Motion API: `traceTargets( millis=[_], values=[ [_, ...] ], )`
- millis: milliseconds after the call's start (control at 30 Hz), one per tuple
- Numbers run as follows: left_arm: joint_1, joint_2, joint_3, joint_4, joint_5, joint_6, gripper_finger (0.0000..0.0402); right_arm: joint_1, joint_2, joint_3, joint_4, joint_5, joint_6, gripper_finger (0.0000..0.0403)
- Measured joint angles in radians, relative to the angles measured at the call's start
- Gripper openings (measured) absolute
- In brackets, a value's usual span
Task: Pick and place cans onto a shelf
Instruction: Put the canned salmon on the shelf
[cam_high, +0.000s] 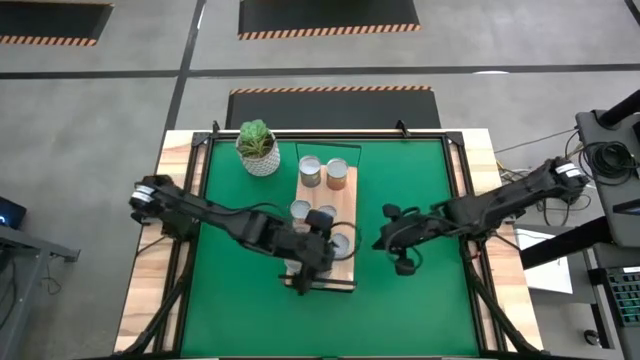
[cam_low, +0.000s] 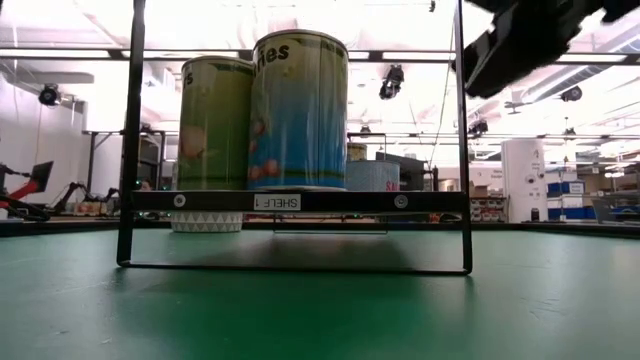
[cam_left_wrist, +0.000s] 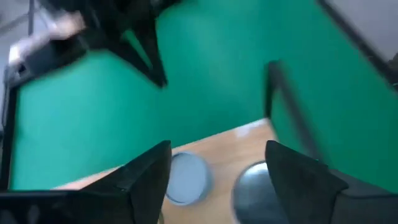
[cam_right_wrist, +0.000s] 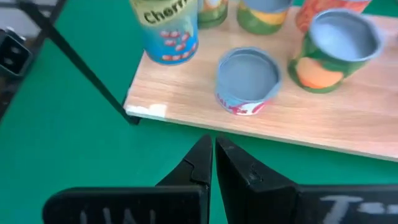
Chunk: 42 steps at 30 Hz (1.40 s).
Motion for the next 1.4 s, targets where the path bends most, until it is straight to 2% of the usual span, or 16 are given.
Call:
traceTargets(
  millis=[233, 433, 500, 767, 1267, 1400],
  values=[
    [-0.083, -0.089, -0.007, -0.031, -0.096, -0.003, 0.0198, 0.0, 0.167, 0.0, 0.121, -0.008, -0.027, 0.0011],
    [-0.129, -0.129, -0.026, -0.041, -0.13, -0.035, 0.018, -0.036, 0.235, 0.0, 0.181, -0.011, -0.058, 0.0011],
    [-0.14, -0.139, -0.042, -0.037, -0.131, -0.039, 0.0177, -0.054, 0.25, 0.0, 0.201, -0.013, -0.072, 0.0011],
    [-0.151, -0.176, -0.153, 0.049, -0.133, -0.07, 0.0176, -0.117, 0.323, 0.002, 0.265, -0.139, -0.144, 0.0011],
    [-0.15, -0.181, -0.172, 0.066, -0.219, -0.06, 0.0176, -0.19, 0.379, 0.002, 0.409, -0.139, -0.231, 0.0011],
    [-0.15, -0.181, -0.172, 0.064, -0.219, -0.062, 0.0176, -0.198, 0.379, 0.002, 0.391, -0.139, -0.235, 0.0011]
  ],
)
